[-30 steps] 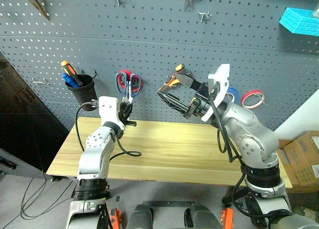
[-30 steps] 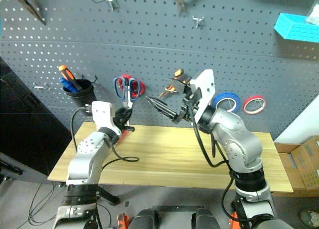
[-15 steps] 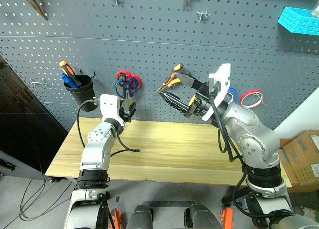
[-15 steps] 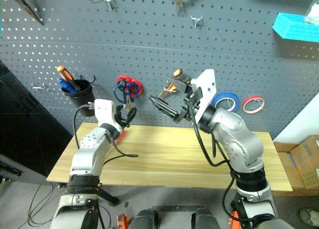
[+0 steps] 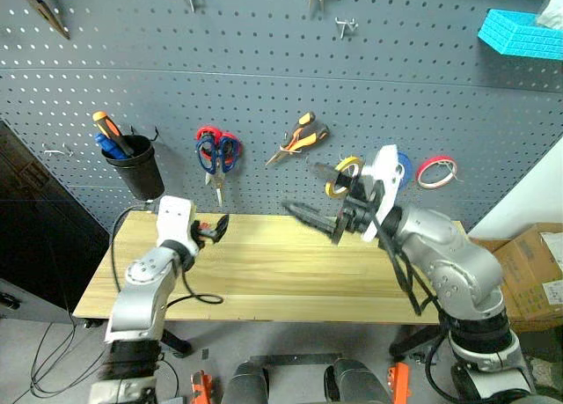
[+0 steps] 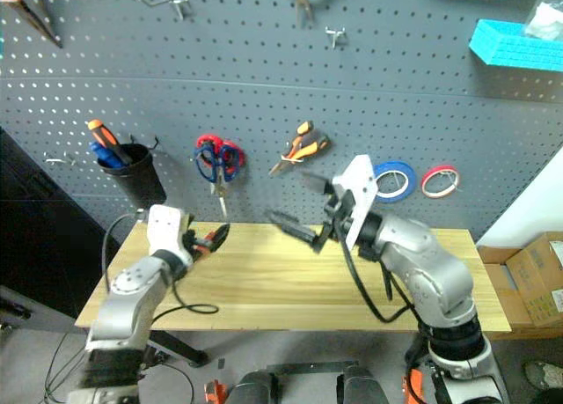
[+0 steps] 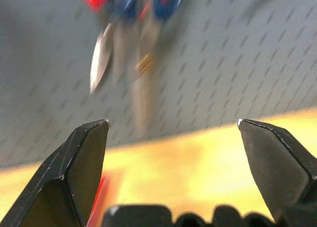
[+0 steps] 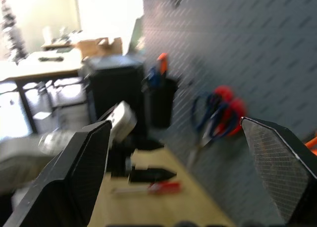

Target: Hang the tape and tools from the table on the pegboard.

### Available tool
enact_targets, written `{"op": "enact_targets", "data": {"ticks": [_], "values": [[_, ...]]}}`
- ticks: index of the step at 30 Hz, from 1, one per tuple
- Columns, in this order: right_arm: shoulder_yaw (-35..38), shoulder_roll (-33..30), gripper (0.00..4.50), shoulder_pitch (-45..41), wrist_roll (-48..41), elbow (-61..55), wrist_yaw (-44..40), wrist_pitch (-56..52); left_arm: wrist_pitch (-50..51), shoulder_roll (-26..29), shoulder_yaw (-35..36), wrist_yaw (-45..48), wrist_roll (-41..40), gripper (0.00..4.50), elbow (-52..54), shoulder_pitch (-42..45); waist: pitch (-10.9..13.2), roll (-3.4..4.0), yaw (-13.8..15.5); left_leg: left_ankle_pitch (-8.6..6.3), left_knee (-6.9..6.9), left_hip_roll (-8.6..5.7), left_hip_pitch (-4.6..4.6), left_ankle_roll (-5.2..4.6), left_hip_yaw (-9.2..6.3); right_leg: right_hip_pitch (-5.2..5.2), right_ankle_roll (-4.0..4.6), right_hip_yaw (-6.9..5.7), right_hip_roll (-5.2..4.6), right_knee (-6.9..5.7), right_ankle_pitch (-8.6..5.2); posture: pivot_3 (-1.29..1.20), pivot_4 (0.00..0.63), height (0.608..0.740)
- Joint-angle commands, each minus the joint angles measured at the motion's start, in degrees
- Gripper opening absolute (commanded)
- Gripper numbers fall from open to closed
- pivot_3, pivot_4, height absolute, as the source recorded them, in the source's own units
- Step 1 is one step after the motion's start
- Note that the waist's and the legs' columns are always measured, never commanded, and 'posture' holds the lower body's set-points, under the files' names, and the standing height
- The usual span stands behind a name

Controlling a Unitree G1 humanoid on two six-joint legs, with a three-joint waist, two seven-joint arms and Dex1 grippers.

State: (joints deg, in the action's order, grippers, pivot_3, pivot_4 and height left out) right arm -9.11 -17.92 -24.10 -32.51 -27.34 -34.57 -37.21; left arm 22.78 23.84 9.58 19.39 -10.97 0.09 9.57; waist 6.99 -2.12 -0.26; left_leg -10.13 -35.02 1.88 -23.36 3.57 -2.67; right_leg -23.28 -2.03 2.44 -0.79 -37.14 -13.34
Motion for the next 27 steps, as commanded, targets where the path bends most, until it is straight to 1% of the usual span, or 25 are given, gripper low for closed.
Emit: {"op": "enact_targets", "data": {"ticks": [1, 3, 4, 5, 7, 9, 12, 14, 17, 19, 22, 27], "values": [[-6.4, -0.8, 4.5, 1.6, 5.5, 1.5, -2.3, 4.6, 1.0, 3.4, 1.8, -0.3, 1.8, 4.47, 0.3, -1.7, 0.2, 0.16, 0.1, 0.0, -0.01, 0.0, 0.01, 0.0, 0.0, 0.0, 0.0, 0.0, 0.0, 0.0, 0.0, 0.1, 0.128, 0.74], [-11.1, 0.1, 4.5, 2.0, 9.7, 5.3, -2.3, 7.2, 2.1, 5.7, 2.4, -0.8, 2.9, 4.47, -3.8, -2.0, 0.5, 0.22, 0.2, 0.0, -0.01, 0.0, 0.08, 0.0, 0.0, 0.02, 0.02, 0.0, -0.04, 0.03, -0.01, 0.1, 0.15, 0.74], [-13.4, 0.8, 4.5, 1.3, 12.0, 7.6, -1.9, 7.7, 2.7, 6.9, 2.7, -0.6, 3.2, 4.47, -6.3, -1.5, 0.7, 0.27, 0.1, -0.01, -0.01, 0.0, 0.17, 0.01, 0.0, 0.04, 0.03, -0.01, -0.06, 0.04, -0.01, 0.11, 0.173, 0.74], [-15.8, 1.8, 4.5, -0.1, 15.1, 10.8, -1.4, 9.5, 2.6, 8.1, 2.4, -0.5, 4.0, 4.47, -9.4, 0.0, 1.2, 0.3, 0.2, -0.01, 0.0, 0.0, 0.25, 0.01, 0.0, 0.03, 0.03, -0.01, -0.08, 0.06, -0.02, 0.11, 0.183, 0.74], [-18.5, 3.8, 4.5, -2.5, 18.2, 15.4, -1.1, 10.0, 2.5, 9.9, 0.9, 1.0, 5.0, 4.47, -13.9, 2.9, 2.6, 0.28, 0.1, -0.06, 0.0, -0.02, 0.47, 0.07, -0.03, -0.03, 0.05, -0.11, -0.23, 0.07, -0.03, 0.11, 0.202, 0.74], [-19.9, 6.9, 4.5, -4.8, 19.8, 19.9, -0.4, 8.6, 2.6, 10.7, -0.6, 3.0, 5.4, 4.47, -18.4, 6.5, 3.6, 0.29, 0.5, -0.12, 0.06, -0.05, 0.27, 0.17, -0.08, -0.19, 0.05, -0.17, -0.28, 0.13, -0.02, 0.1, 0.228, 0.74], [-21.4, 11.9, 4.5, -8.0, 21.5, 25.0, 0.6, 6.3, 1.1, 12.0, -2.3, 5.8, 6.5, 4.47, -25.9, 11.4, 5.0, 0.23, 0.9, 0.0, 0.03, -0.1, 0.02, 0.0, -0.04, -0.36, 0.06, -0.14, -0.33, 0.09, -0.01, 0.09, 0.27, 0.74], [-21.3, 14.4, 4.5, -9.5, 22.2, 26.3, 1.3, 6.0, -0.6, 13.0, -3.3, 7.6, 7.4, 4.47, -30.2, 14.1, 5.5, 0.1, 0.9, 0.11, -0.01, -0.1, -0.48, -0.15, -0.04, -0.54, 0.05, -0.16, -0.29, -0.02, 0.02, 0.08, 0.296, 0.74], [-20.5, 16.4, 4.5, -9.8, 22.5, 25.9, 2.0, 4.6, -3.4, 13.9, -5.1, 10.1, 8.8, 4.47, -37.4, 18.8, 6.7, -0.05, 0.9, 0.07, 0.02, -0.11, -0.93, -0.14, -0.04, -0.98, -0.09, -0.17, -0.26, -0.24, 0.15, 0.06, 0.331, 0.74], [-20.1, 16.3, 4.5, -9.0, 22.7, 24.5, 2.3, 3.4, -5.4, 14.2, -6.4, 11.1, 10.0, 4.47, -42.5, 22.1, 7.5, -0.11, 0.8, -0.04, -0.01, -0.14, -1.12, 0.01, -0.13, -1.27, -0.14, -0.23, -0.27, -0.64, 0.03, 0.05, 0.344, 0.74], [-19.3, 14.9, 4.5, -7.3, 22.3, 21.2, 2.7, 1.1, -8.0, 14.2, -8.0, 12.9, 11.7, 4.47, -49.1, 26.5, 8.7, -0.11, 0.5, -0.06, -0.01, -0.15, -1.57, 0.02, -0.2, -1.87, -0.12, -0.31, -0.27, -0.91, -0.12, 0.03, 0.36, 0.74], [-17.6, 12.0, 4.5, -5.3, 22.1, 15.3, 3.0, -3.4, -10.0, 13.4, -9.7, 15.7, 13.4, 4.47, -60.2, 32.8, 10.4, -0.14, -0.4, -0.06, -0.02, -0.16, -1.61, 0.02, -0.2, -1.92, -0.16, -0.31, -0.26, -0.97, -0.17, 0.01, 0.378, 0.74]]}}
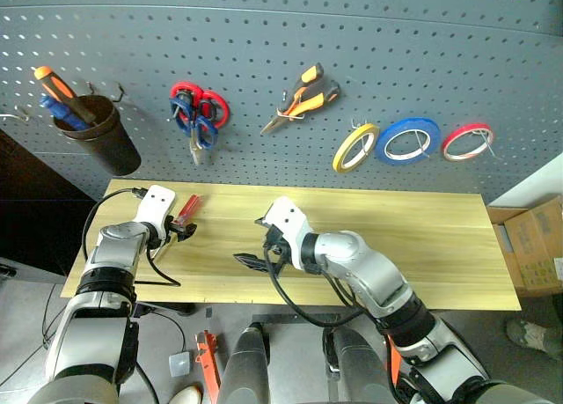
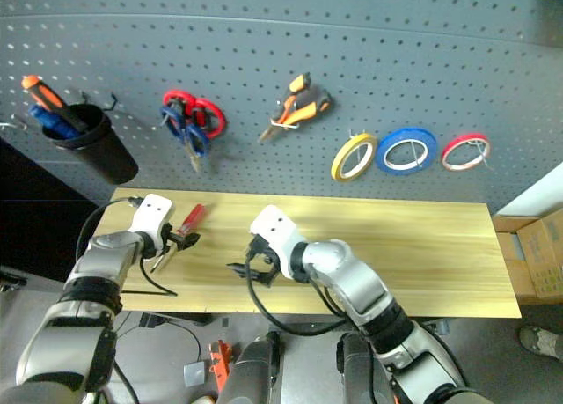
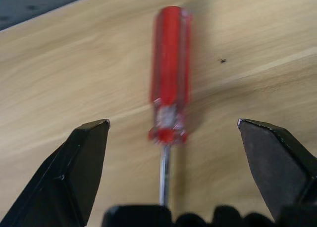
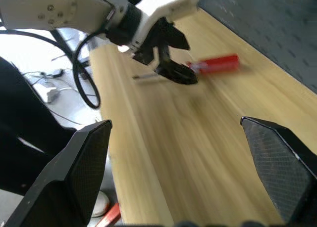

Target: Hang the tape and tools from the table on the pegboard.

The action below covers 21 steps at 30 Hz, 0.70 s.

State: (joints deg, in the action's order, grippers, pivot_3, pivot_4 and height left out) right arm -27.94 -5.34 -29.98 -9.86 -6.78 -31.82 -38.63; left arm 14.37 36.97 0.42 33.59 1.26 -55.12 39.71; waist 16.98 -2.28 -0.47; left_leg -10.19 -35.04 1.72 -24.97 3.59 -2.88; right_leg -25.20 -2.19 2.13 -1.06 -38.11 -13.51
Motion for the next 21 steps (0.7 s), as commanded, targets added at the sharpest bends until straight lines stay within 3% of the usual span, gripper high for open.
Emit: {"op": "enact_targets", "data": {"ticks": [1, 8, 11, 19, 21], "values": [[1.4, -1.1, 4.5, 0.8, -0.6, -6.0, 0.3, -2.7, -2.0, 0.1, -0.9, 1.9, 1.6, 4.47, -6.8, 3.6, 0.7, 0.01, -0.5, 0.0, 0.0, 0.0, -0.01, 0.0, 0.0, -0.02, -0.1, 0.0, 0.01, 0.01, -0.06, 0.0, 0.381, 0.74], [1.8, -2.5, 4.5, 0.7, 0.2, -7.8, 1.4, -5.2, -4.3, -0.6, -2.9, 3.1, 4.7, 4.47, -13.8, 8.4, 1.2, 0.01, -1.5, 0.01, -0.02, 0.01, 0.02, 0.01, 0.03, -0.03, -0.27, 0.06, 0.03, -0.03, -0.16, -0.03, 0.387, 0.74], [2.1, -1.9, 4.5, 0.5, 0.3, -7.5, 2.1, -5.2, -4.7, -0.7, -2.7, 3.6, 4.8, 3.63, -14.5, 9.3, 1.3, 0.0, -1.6, 0.01, -0.02, 0.01, 0.02, 0.01, 0.04, -0.03, -0.28, 0.08, 0.03, -0.03, -0.16, -0.03, 0.385, 0.74], [2.6, -1.6, 4.5, -0.7, 0.4, -5.1, 1.9, -3.7, -5.3, -0.4, -2.1, 4.1, 4.8, 0.87, -14.9, 9.2, 1.4, 0.01, -1.5, 0.01, -0.02, 0.02, 0.01, 0.01, 0.05, -0.04, -0.29, 0.07, 0.03, -0.01, -0.17, -0.01, 0.364, 0.74], [2.8, -1.7, 4.5, -1.3, 0.5, -4.3, 1.7, -3.2, -5.3, -0.4, -2.0, 4.3, 4.7, 0.84, -14.8, 9.1, 1.4, 0.01, -1.5, 0.01, -0.02, 0.02, 0.01, 0.01, 0.05, -0.03, -0.29, 0.07, 0.03, -0.01, -0.17, -0.01, 0.355, 0.74]]}}
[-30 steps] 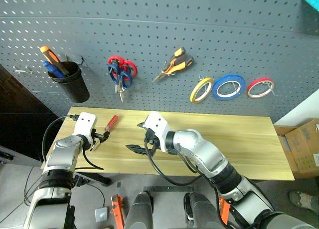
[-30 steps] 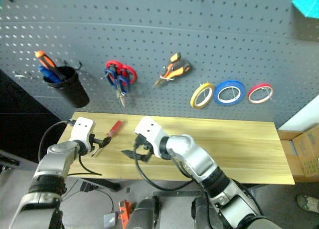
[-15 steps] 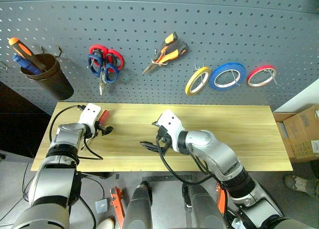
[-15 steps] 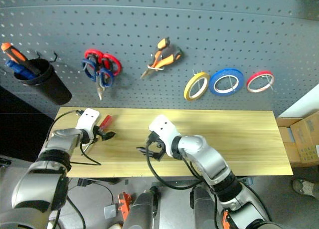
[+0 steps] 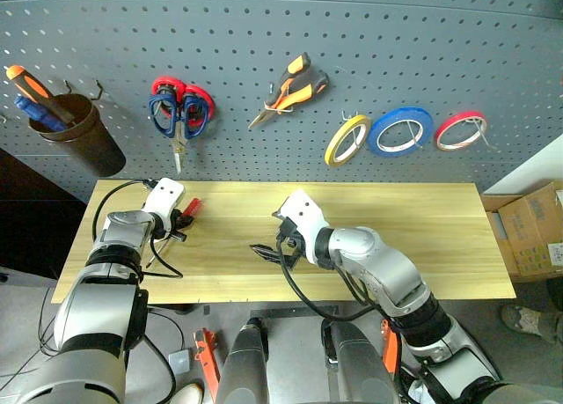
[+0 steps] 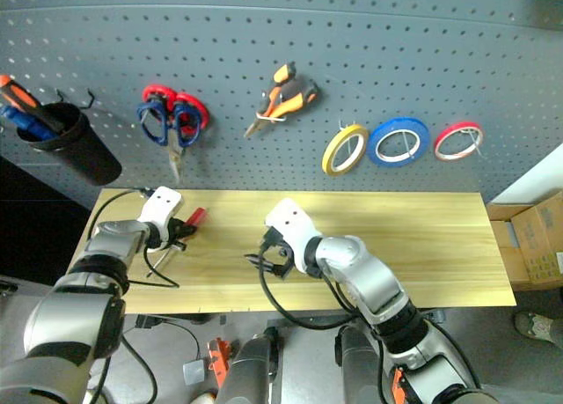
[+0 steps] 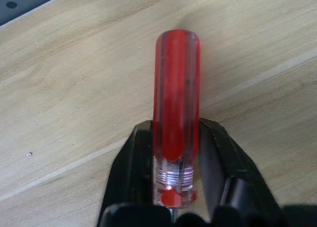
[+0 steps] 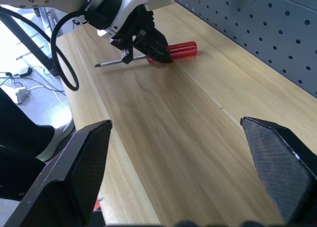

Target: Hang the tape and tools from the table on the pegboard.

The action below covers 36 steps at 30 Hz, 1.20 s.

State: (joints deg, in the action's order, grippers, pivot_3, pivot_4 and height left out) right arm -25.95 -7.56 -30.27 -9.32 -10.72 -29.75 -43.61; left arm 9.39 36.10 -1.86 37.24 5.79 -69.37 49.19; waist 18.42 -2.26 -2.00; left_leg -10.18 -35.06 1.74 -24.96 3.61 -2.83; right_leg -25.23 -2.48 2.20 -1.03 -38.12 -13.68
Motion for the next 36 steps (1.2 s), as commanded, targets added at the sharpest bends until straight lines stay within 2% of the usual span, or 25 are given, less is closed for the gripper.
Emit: {"op": "enact_targets", "data": {"ticks": [1, 7, 8, 10, 14, 16, 23, 26, 29, 34, 36], "values": [[1.0, 0.5, 4.5, -1.2, 0.0, 0.1, -0.6, 2.2, -0.4, 0.4, 0.3, 0.8, 0.2, 0.84, -0.5, -0.4, 0.0, 0.0, 0.0, 0.0, 0.0, 0.0, 0.0, 0.0, 0.0, 0.0, 0.0, 0.0, 0.0, 0.0, 0.0, -0.01, 0.352, 0.74], [1.5, -0.1, 4.5, -2.3, 0.2, 1.2, -1.6, 4.3, -0.1, 0.2, -1.8, 6.1, 0.6, 0.84, 6.8, -3.4, 0.0, -0.06, 0.1, 0.0, 0.01, -0.01, -0.01, 0.01, 0.01, 0.0, 0.0, -0.01, -0.01, 0.01, 0.0, 0.0, 0.309, 0.74], [2.4, -0.3, 4.5, -1.8, -1.4, -1.4, -2.2, 3.2, 4.0, 0.7, -1.5, 9.0, -1.4, 0.84, 16.8, -7.4, -0.1, -0.08, 0.1, 0.0, 0.01, -0.01, -0.01, 0.01, 0.0, 0.0, 0.0, -0.01, -0.01, 0.01, 0.0, 0.01, 0.278, 0.74], [3.8, -0.8, 4.5, -0.9, -3.8, -5.3, -3.5, 1.9, 10.3, 1.3, -0.5, 11.3, -4.2, 0.84, 32.1, -13.6, -0.2, -0.14, 0.0, 0.01, 0.06, 0.0, -0.02, 0.04, 0.02, -0.01, 0.29, 0.03, -0.04, -0.02, 0.18, 0.02, 0.263, 0.74], [7.3, -1.6, 4.5, 0.9, -9.1, -11.6, -5.5, 0.1, 22.2, 1.3, 4.3, 7.8, -8.0, 0.84, 55.4, -21.8, -0.5, -0.58, 0.3, -0.03, 0.09, 0.06, -0.13, 0.16, -0.21, -0.05, 0.31, -0.2, -0.08, 0.02, 0.19, 0.08, 0.199, 0.74], [8.6, -2.1, 4.5, 1.6, -10.7, -13.3, -5.8, -0.2, 24.6, 1.8, 5.9, 6.1, -8.7, 0.84, 61.6, -24.0, -0.8, -0.65, 0.5, 0.01, 0.08, 0.07, -0.18, 0.26, -0.36, -0.05, 0.31, -0.34, -0.08, 0.02, 0.19, 0.1, 0.167, 0.74], [16.0, 0.4, 4.5, 3.0, -17.8, -15.5, -5.1, 3.0, 31.7, 1.0, 16.1, -1.3, -13.9, 0.84, 79.4, -25.2, -4.0, -0.97, 1.1, 0.16, 0.11, -0.02, -0.09, 0.52, -0.33, 0.09, 0.29, -0.36, -0.1, 0.15, 0.19, 0.16, 0.089, 0.74], [17.5, 1.8, 4.5, 2.1, -19.7, -14.3, -5.2, 4.7, 33.9, 0.3, 18.5, -2.7, -16.8, 0.84, 83.8, -24.4, -5.5, -1.01, 1.7, 0.19, 0.1, 0.0, 0.07, 0.56, -0.3, 0.22, 0.29, -0.36, -0.07, 0.12, 0.2, 0.19, 0.071, 0.74], [20.5, 7.0, 4.5, -2.4, -23.5, -12.2, -3.2, 6.6, 34.5, -0.3, 23.0, -5.8, -20.7, 0.84, 85.7, -18.5, -6.5, -1.11, 2.4, 0.21, 0.09, 0.02, 0.17, 0.57, -0.31, 0.32, 0.29, -0.37, -0.01, 0.07, 0.2, 0.21, 0.051, 0.74], [21.5, 10.1, 4.5, -7.4, -24.4, -8.3, -1.6, 8.0, 29.1, 0.9, 23.6, -9.4, -20.5, 0.84, 77.7, -9.5, -8.1, -1.16, 3.5, 0.52, 0.09, 0.1, 0.19, 0.7, -0.35, 0.35, 0.24, -0.37, 0.16, 0.18, 0.51, 0.22, 0.03, 0.74], [21.5, 10.7, 4.5, -8.8, -24.5, -7.2, -1.2, 8.9, 25.5, 1.6, 23.3, -11.0, -19.5, 0.84, 73.0, -5.7, -8.3, -1.15, 3.6, 0.52, 0.1, 0.1, 0.58, 0.69, -0.32, 0.83, 0.2, -0.37, 0.16, 0.27, 0.48, 0.22, 0.026, 0.74]]}}
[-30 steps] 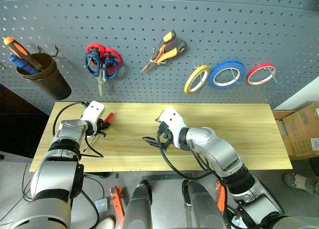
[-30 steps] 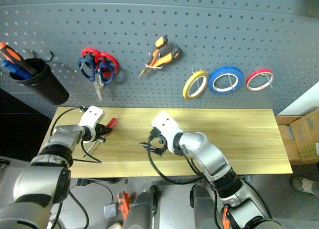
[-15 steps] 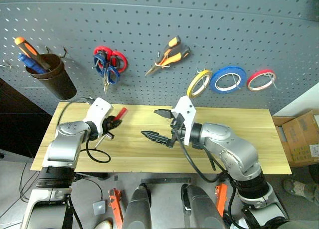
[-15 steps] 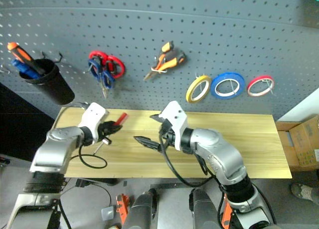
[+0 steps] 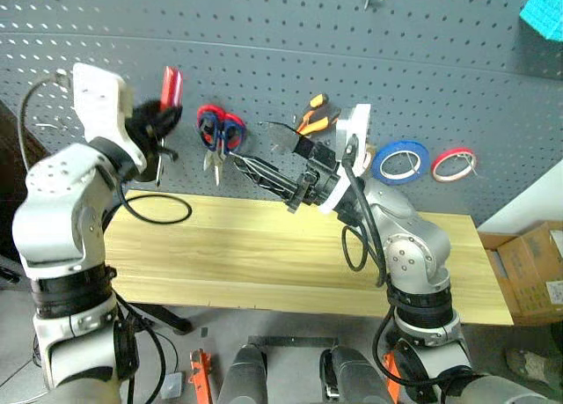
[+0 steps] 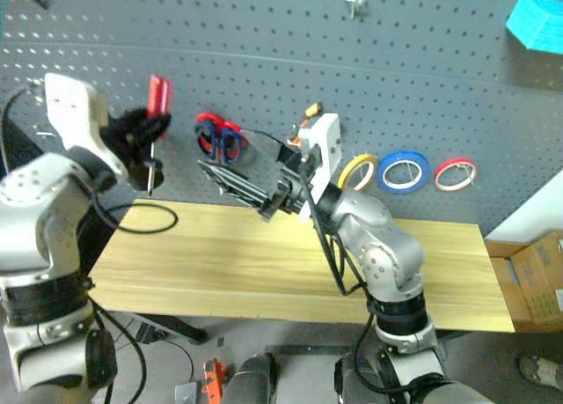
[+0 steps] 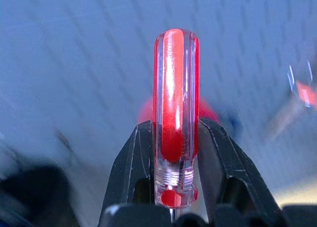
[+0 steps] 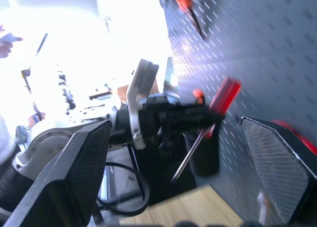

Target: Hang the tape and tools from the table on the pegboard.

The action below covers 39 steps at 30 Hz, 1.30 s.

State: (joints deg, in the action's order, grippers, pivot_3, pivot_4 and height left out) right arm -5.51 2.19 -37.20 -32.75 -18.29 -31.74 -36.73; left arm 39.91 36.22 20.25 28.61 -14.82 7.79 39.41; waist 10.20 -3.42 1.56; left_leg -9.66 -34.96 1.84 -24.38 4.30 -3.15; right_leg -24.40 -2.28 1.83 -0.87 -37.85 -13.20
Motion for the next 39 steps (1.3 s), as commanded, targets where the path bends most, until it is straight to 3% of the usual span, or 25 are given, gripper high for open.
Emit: {"op": "enact_targets", "data": {"ticks": [1, 10, 19, 24, 31, 39], "values": [[1.1, 1.2, 4.5, -2.6, -0.9, 1.1, 0.9, 2.6, -7.5, 1.9, 1.1, -3.1, 1.7, 0.84, -7.7, 6.7, -0.3, 0.01, 0.2, 0.0, 0.01, 0.0, 0.13, -0.01, -0.01, 0.13, -0.01, -0.02, 0.01, 0.05, -0.01, 0.22, 0.022, 0.74], [0.5, 1.1, 4.5, -4.1, 0.9, 3.7, 2.7, 6.2, -24.6, 4.1, -1.1, -5.4, 5.3, 0.84, -31.3, 18.7, -2.0, -0.08, 0.4, 0.02, 0.05, 0.0, 0.37, -0.04, 0.11, 0.34, 0.08, 0.09, 0.01, 0.08, 0.1, 0.17, 0.013, 0.74], [0.6, -0.4, 4.5, -3.4, 2.8, 3.1, 5.1, 7.9, -39.0, 4.9, -1.5, -6.5, 6.8, 0.84, -54.3, 24.5, -2.5, -0.11, -0.1, 0.04, 0.02, 0.0, 0.44, -0.07, 0.18, 0.32, 0.08, 0.17, 0.04, -0.09, 0.1, 0.15, 0.023, 0.74], [0.5, -1.1, 4.5, -2.9, 2.8, 2.6, 5.7, 7.6, -41.8, 3.8, -1.8, -6.8, 6.5, 0.84, -61.3, 24.0, -2.6, -0.11, -0.1, 0.04, 0.01, 0.0, 0.45, -0.08, 0.21, 0.33, 0.08, 0.2, 0.04, -0.12, 0.1, 0.13, 0.032, 0.74], [0.2, -1.6, 4.5, -2.3, 2.8, 1.6, 7.1, 7.4, -42.8, 2.7, -0.8, -7.7, 5.3, 0.84, -62.5, 22.3, -2.6, -0.12, -0.3, 0.05, 0.0, 0.01, 0.45, -0.09, 0.21, 0.32, 0.26, 0.22, 0.04, -0.15, 0.22, 0.12, 0.038, 0.74], [-0.1, -2.6, 4.5, -1.6, 3.0, 1.4, 7.2, 7.4, -40.6, 1.6, 1.4, -10.3, 2.2, 3.61, -57.1, 18.5, -2.6, -0.13, -0.3, 0.06, -0.02, 0.01, 0.49, -0.11, 0.24, 0.33, 0.26, 0.26, 0.04, -0.19, 0.23, 0.12, 0.032, 0.74]]}}
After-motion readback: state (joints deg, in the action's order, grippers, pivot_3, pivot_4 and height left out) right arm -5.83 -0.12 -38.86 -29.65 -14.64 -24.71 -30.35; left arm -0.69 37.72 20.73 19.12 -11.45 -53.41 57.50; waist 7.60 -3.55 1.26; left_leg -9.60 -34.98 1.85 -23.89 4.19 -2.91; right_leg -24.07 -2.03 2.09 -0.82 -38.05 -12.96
